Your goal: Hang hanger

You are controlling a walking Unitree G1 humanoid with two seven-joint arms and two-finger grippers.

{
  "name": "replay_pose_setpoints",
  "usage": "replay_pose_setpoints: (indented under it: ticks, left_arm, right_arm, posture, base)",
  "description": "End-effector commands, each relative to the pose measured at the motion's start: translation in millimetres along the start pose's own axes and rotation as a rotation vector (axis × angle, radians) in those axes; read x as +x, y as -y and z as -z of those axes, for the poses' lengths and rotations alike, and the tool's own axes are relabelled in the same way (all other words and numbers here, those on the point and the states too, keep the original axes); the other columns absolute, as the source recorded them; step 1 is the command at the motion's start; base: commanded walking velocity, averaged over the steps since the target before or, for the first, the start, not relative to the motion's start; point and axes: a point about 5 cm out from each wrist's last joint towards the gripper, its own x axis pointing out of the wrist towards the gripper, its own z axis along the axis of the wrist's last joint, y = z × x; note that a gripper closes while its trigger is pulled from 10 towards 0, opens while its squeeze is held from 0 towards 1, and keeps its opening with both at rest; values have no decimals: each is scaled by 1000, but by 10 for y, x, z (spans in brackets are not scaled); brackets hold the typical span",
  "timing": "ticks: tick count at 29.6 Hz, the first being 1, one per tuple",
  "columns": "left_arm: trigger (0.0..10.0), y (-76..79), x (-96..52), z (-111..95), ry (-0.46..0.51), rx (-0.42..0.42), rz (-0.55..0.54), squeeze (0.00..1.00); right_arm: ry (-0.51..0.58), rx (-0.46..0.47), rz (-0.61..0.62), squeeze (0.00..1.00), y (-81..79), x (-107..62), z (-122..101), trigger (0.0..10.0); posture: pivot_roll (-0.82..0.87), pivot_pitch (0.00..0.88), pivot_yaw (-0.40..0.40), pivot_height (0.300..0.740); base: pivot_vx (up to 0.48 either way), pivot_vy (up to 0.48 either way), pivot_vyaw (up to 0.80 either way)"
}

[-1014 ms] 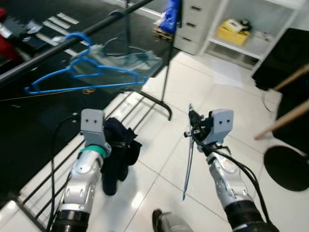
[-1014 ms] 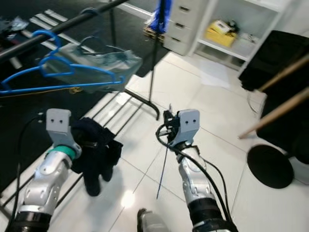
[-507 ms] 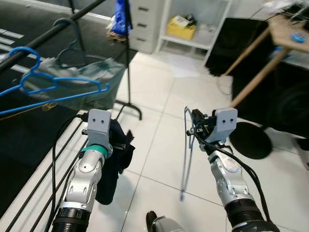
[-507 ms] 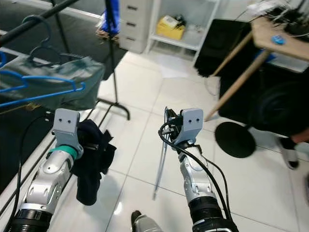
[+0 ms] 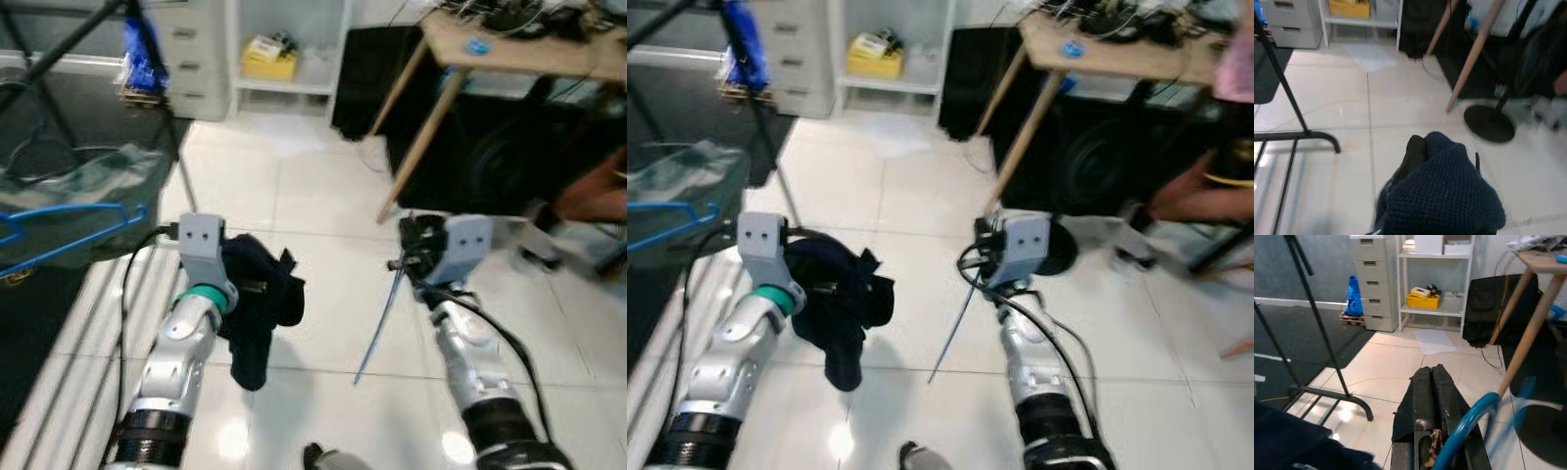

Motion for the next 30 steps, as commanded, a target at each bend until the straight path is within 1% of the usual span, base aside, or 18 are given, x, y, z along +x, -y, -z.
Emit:
replay_pose_setpoints:
  ticks: [1,2,4,5,7,11,13,15,18,21,25,30]
  left_arm:
    - [10000,35,12,-5,21,43,6,0]
    - [10000,35,12,-5,21,43,6,0]
    - [10000,14,5,45,12,83,14,0]
    - [10000,13,-10,75,7,106,38,0]
    - [10000,10,-33,108,0,112,57,0]
    - [10000,-19,-66,157,-9,83,54,0]
    - [10000,-68,-74,171,-8,65,23,0]
    - [10000,-91,-79,171,-6,59,10,0]
    - [10000,-87,-85,167,-3,54,10,0]
    - [10000,-30,-66,167,-3,60,22,0]
    - [10000,7,-38,172,4,75,26,0]
    - [10000,0,-24,153,11,73,19,0]
  right_arm:
    - [-33,-10,18,0,55,-48,70,10000]
    - [-33,-10,18,0,55,-48,70,10000]
    - [-63,-15,23,0,67,-86,135,10000]
    - [-73,-14,26,0,72,-110,163,10000]
    - [-81,-11,33,0,76,-140,193,10000]
    - [-96,-2,42,0,76,-185,242,10000]
    - [-112,17,43,0,53,-219,292,10000]
    - [-119,19,33,0,27,-226,312,10000]
    - [-120,17,22,0,5,-218,312,10000]
    - [-107,1,12,0,-8,-189,277,10000]
    - [-103,-6,21,0,3,-195,273,10000]
    - [-103,-3,29,0,11,-219,281,10000]
  posture:
    - [-46,37,23,740]
    - [-46,37,23,740]
    - [-47,35,24,740]
    - [-44,27,23,740]
    - [-46,22,24,740]
    - [-49,13,24,740]
    - [-32,20,5,740]
    - [-31,36,11,740]
    - [-35,46,22,740]
    - [-50,62,41,740]
    - [-49,52,44,740]
    - [-48,50,41,740]
  base:
    - [0,0,-800]
    - [0,0,-800]
    - [0,0,-800]
    - [0,0,-800]
    - [0,0,-800]
    - [0,0,-800]
    - [0,0,-800]
    - [0,0,-800]
    - [0,0,-800]
    - [0,0,-800]
    - [0,0,-800]
    - [0,0,-800]
